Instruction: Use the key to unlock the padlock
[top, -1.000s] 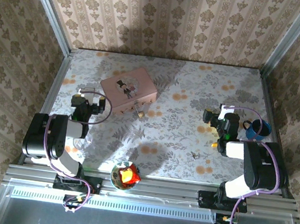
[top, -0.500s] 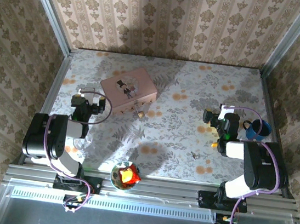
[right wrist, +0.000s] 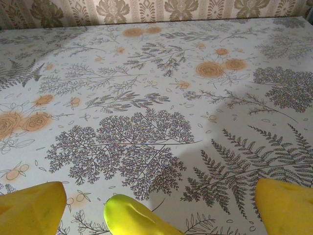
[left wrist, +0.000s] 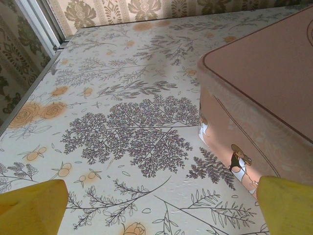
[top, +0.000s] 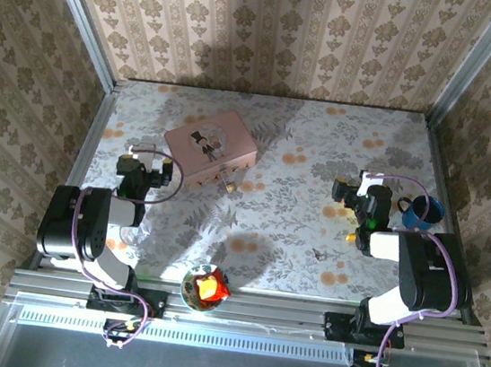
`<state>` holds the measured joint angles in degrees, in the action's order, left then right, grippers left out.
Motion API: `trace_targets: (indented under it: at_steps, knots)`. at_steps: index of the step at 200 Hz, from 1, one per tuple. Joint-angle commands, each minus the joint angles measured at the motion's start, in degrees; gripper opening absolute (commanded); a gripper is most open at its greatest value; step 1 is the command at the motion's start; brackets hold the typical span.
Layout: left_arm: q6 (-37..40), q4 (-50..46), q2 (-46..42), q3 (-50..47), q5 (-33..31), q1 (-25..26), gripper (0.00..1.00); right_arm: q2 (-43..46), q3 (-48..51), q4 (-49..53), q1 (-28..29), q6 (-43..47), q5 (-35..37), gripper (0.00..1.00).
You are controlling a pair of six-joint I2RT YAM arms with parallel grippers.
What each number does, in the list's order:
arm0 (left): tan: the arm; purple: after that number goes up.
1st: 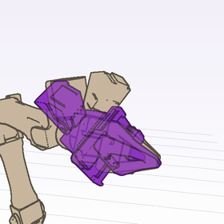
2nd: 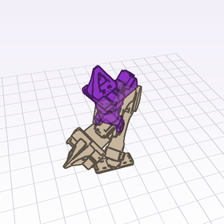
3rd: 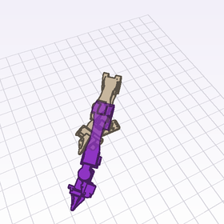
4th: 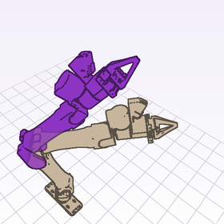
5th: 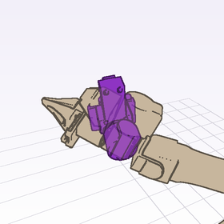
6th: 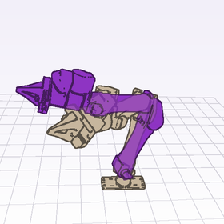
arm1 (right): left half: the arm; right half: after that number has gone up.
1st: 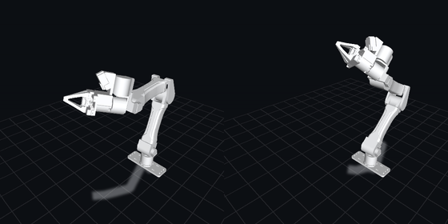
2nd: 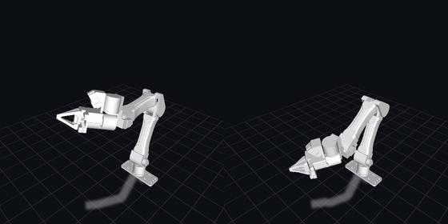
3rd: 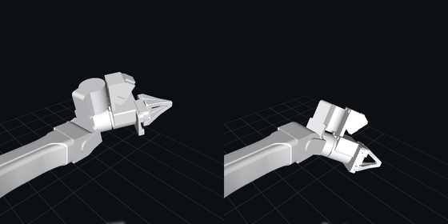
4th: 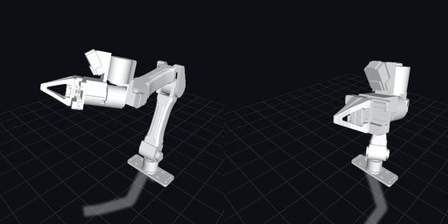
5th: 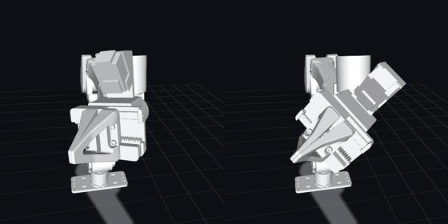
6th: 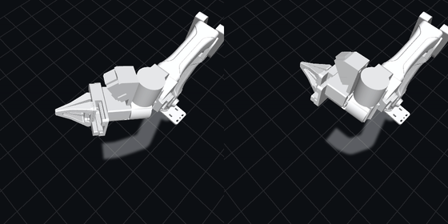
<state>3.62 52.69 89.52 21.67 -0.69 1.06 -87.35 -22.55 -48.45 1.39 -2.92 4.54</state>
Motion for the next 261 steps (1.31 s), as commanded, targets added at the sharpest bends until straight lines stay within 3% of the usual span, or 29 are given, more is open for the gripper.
trace_targets:
  at_steps: [1,60,121,165,207,250,261]
  knots:
    - [1.51,1.59,-0.39,-0.11,2.24,0.24,1.0,-0.19,-0.86,-0.15,0.11,0.98,1.25,1.0]
    - [1.88,3.84,-0.72,-1.46,3.5,0.26,1.0,-0.02,-0.83,-0.13,0.33,1.39,1.24,1.0]
    - [0.92,1.63,-7.59,-3.29,0.63,0.26,1.0,2.23,-1.36,2.6,1.07,1.86,2.28,1.0]
    - [0.31,0.83,-12.61,-5.08,-1.4,0.32,1.0,7.28,-2.72,10.21,1.42,0.79,4.79,1.0]
    - [-0.84,-8.04,-24.34,-5.68,-5.47,0.43,1.0,16.95,-5.76,23.69,1.95,-3.7,9.35,1.0]
    - [-7.75,-25.35,-41.75,-3.51,-7.14,0.51,1.0,26.45,-13.25,48.58,4.37,-10.71,12.98,1.0]
    - [-9.97,-29.35,-46.28,-2.97,-7.19,0.52,1.0,29.16,-14.68,54.35,5.46,-12.47,13.11,0.95]
